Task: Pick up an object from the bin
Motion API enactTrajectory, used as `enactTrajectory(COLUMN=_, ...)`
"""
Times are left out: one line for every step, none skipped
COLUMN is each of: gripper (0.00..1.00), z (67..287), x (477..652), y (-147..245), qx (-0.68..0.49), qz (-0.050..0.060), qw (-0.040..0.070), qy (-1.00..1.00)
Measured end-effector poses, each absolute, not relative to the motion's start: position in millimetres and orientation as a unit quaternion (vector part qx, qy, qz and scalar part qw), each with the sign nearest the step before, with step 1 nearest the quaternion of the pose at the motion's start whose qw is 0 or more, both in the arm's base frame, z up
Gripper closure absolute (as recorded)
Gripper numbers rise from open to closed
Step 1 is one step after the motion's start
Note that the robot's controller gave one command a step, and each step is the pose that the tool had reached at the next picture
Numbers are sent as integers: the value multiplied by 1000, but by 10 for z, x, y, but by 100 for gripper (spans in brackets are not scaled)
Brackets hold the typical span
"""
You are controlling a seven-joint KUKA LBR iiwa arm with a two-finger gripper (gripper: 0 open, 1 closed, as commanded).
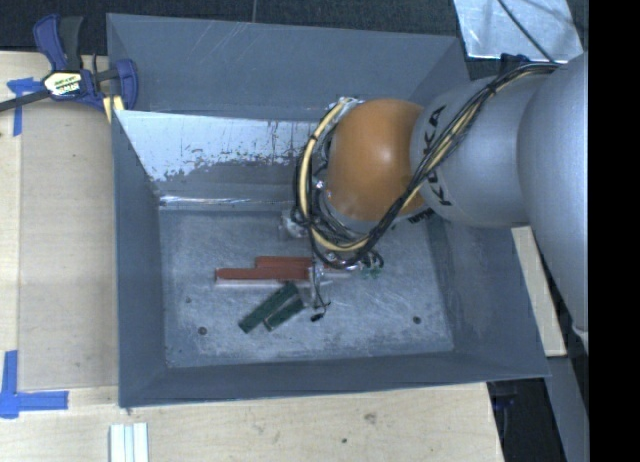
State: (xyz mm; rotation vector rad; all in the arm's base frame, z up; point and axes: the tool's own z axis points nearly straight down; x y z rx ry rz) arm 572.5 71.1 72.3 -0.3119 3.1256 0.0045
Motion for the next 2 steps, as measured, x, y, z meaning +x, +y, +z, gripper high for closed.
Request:
enactTrajectory(gripper=100, z=744, x=5717, y=720, qx=-100, qz=1, qw=-2, qy=995)
enactTrajectory(gripper=100, z=2860, x=6121, y=1263, qx=-205, qz=0, qw=7, qy=979)
